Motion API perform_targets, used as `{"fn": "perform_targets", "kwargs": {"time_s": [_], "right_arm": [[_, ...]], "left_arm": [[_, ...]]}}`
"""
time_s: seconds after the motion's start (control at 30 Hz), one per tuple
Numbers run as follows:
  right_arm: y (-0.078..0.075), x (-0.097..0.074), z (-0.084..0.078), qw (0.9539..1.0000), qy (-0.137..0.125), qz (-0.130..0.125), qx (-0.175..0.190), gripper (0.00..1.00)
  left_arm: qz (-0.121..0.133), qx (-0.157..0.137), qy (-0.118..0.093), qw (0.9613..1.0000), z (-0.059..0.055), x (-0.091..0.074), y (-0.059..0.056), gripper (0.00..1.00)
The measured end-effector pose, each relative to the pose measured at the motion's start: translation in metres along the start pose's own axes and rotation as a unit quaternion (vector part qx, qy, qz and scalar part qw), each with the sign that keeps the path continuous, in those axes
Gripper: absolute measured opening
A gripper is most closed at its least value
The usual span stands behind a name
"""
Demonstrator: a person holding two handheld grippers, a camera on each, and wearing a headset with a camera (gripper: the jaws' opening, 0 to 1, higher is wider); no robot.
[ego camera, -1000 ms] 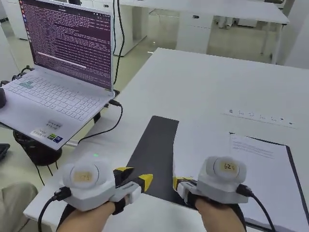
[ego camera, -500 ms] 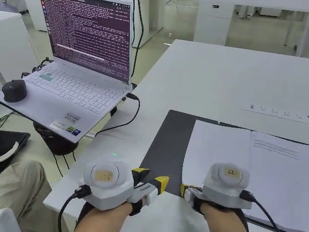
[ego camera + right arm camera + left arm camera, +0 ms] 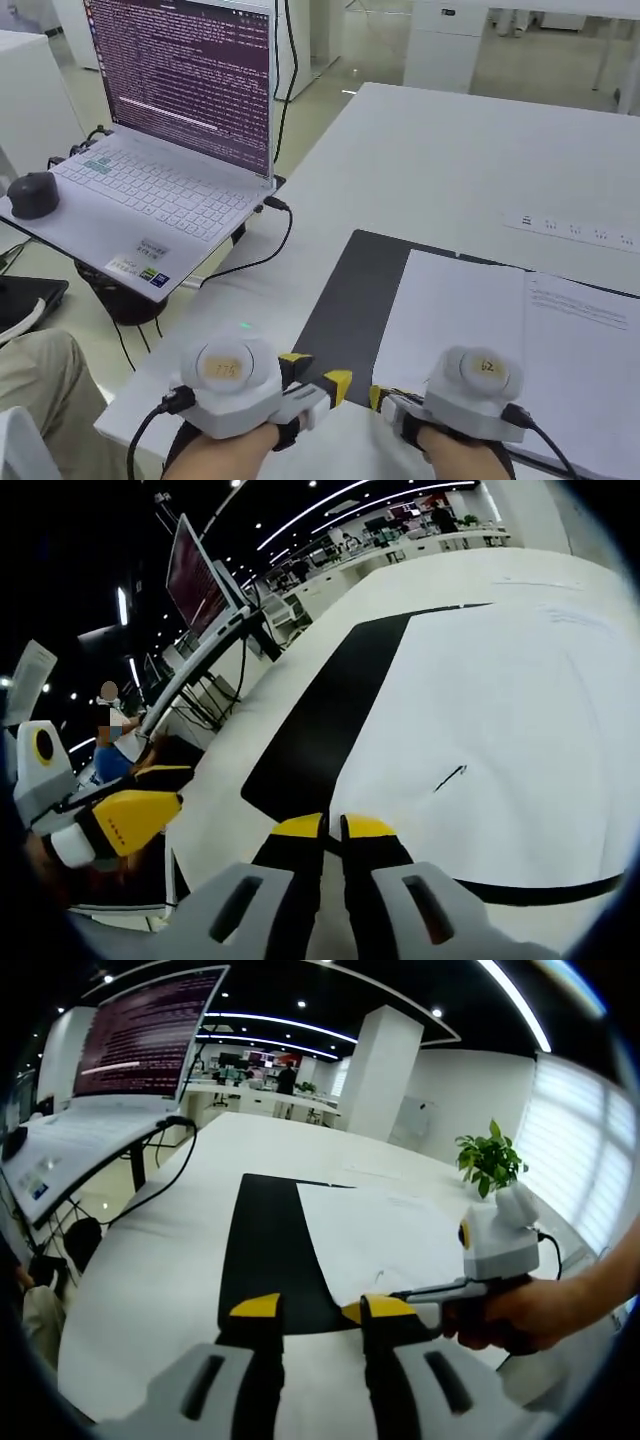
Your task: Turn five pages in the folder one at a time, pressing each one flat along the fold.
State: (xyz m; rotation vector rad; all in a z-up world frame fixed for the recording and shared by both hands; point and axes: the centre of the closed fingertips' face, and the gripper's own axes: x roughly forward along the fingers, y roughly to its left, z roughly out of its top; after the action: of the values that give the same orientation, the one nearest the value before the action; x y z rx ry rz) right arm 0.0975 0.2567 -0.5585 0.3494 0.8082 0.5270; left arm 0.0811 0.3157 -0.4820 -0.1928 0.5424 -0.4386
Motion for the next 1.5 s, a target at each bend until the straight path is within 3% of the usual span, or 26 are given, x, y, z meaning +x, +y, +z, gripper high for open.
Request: {"fn": "perform_targets", "kwargs": {"time_s": [0.13,0.2,0.4,0.53,0.7,0.87,1.03,1.2,1.4,1.5], "right_arm": [[0.001,-0.001,-0.003,0.9988,-0.006,0.019,0.044,0.03],[-0.003,-0.002,-0.003,0.9981,-0.014,0.016,0.058,0.0],[-0.006,-0.012,0.0,0.997,-0.028,0.018,0.071,0.0],[-0.012,-0.028,0.012,0.9945,-0.055,0.015,0.088,0.0],[-0.038,-0.054,0.03,0.9902,-0.094,-0.003,0.104,0.0],[-0.078,-0.078,0.045,0.9834,-0.131,-0.029,0.122,0.0],[-0.111,-0.093,0.052,0.9808,-0.146,-0.049,0.12,0.0],[-0.131,-0.099,0.058,0.9792,-0.156,-0.058,0.116,0.0],[-0.141,-0.094,0.072,0.9781,-0.175,-0.051,0.1,0.0],[-0.145,-0.088,0.079,0.9779,-0.181,-0.05,0.092,0.0]], "left_arm": [[-0.001,0.003,0.003,1.0,0.0,0.002,-0.001,0.29],[-0.001,0.004,0.005,1.0,0.001,0.005,-0.001,0.29],[-0.002,0.009,0.005,0.9999,0.008,0.014,-0.006,0.29],[-0.01,0.024,0.015,0.9996,0.009,0.031,-0.016,0.28],[-0.023,0.059,0.036,0.9973,0.0,0.056,-0.036,0.25],[-0.023,0.093,0.07,0.993,-0.02,0.084,-0.052,0.25],[-0.007,0.097,0.087,0.9915,-0.035,0.096,-0.052,0.24],[0.016,0.108,0.103,0.9887,-0.05,0.099,-0.045,0.24],[0.028,0.146,0.076,0.986,-0.05,0.097,-0.04,0.19],[0.025,0.135,0.06,0.9887,-0.05,0.096,-0.039,0.19]]}}
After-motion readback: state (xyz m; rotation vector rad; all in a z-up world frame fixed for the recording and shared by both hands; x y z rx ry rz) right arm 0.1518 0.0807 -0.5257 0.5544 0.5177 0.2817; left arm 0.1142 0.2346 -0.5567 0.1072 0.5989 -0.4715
